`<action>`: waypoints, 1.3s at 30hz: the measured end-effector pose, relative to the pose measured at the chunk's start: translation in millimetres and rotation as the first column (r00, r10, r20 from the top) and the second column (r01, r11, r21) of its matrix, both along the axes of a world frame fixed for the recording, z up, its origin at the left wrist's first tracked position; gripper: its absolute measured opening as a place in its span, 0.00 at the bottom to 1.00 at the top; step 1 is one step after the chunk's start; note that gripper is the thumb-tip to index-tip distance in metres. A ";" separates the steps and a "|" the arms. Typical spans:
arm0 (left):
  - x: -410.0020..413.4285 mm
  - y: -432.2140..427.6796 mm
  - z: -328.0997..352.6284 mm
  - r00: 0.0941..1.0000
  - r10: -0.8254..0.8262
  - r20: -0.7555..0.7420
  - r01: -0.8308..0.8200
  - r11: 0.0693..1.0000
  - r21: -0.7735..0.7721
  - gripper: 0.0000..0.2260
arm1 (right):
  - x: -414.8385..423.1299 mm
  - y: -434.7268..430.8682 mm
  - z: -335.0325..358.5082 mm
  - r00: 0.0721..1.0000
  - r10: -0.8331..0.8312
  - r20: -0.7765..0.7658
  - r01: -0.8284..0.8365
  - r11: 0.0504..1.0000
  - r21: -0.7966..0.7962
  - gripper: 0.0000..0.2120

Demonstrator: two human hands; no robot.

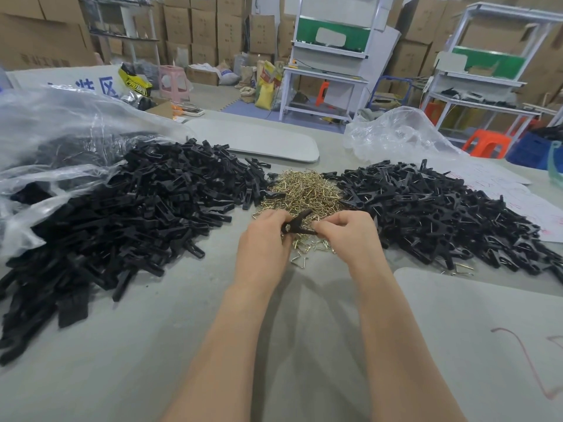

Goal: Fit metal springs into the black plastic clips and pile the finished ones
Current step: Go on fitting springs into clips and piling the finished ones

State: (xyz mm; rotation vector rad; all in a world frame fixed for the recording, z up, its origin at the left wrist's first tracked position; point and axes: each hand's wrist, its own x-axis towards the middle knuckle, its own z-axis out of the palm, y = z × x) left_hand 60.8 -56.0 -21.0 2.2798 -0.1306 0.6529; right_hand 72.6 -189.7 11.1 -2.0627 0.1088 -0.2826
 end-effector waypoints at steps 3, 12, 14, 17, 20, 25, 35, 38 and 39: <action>-0.9 0.9 1.9 0.999 -0.038 -0.023 0.038 0.999 0.022 0.10 | 0.0 -4.1 3.1 0.999 0.006 -0.046 -0.007 1.000 -0.016 0.12; -3.4 3.6 5.2 0.992 -0.102 -0.076 0.107 0.993 0.059 0.09 | -2.1 -7.0 3.3 0.993 0.053 -0.105 -0.063 0.993 -0.098 0.09; -4.1 7.0 6.9 0.986 -0.146 -0.087 0.148 0.989 0.020 0.09 | -3.3 -10.9 5.4 0.983 0.133 -0.131 -0.131 0.991 0.023 0.09; -5.4 8.8 10.0 0.954 -0.273 -0.124 0.258 0.959 -0.120 0.08 | -6.6 -20.4 7.8 0.912 0.366 -0.187 -0.262 0.868 0.422 0.11; -8.2 5.6 13.5 0.918 -0.381 -0.111 0.346 0.906 -0.246 0.08 | -8.3 -25.6 4.5 0.828 0.524 -0.198 -0.276 0.689 0.670 0.11; -9.1 5.5 15.8 0.914 -0.404 -0.023 0.393 0.901 -0.186 0.09 | -9.0 -21.1 -5.4 0.691 0.681 -0.243 -0.251 0.542 0.802 0.24; -7.7 3.3 19.5 0.913 -0.385 0.135 0.402 0.906 -0.133 0.09 | -2.4 -13.5 -21.3 0.740 0.663 -0.110 -0.210 0.382 0.900 0.23; -8.8 3.9 21.0 0.897 -0.418 0.144 0.436 0.890 -0.132 0.09 | -1.9 -14.3 -25.1 0.754 0.652 -0.079 -0.234 0.379 0.895 0.20; -8.8 4.2 20.6 0.894 -0.425 0.138 0.443 0.886 -0.138 0.09 | -1.6 -14.8 -26.2 0.758 0.647 -0.080 -0.236 0.387 0.891 0.19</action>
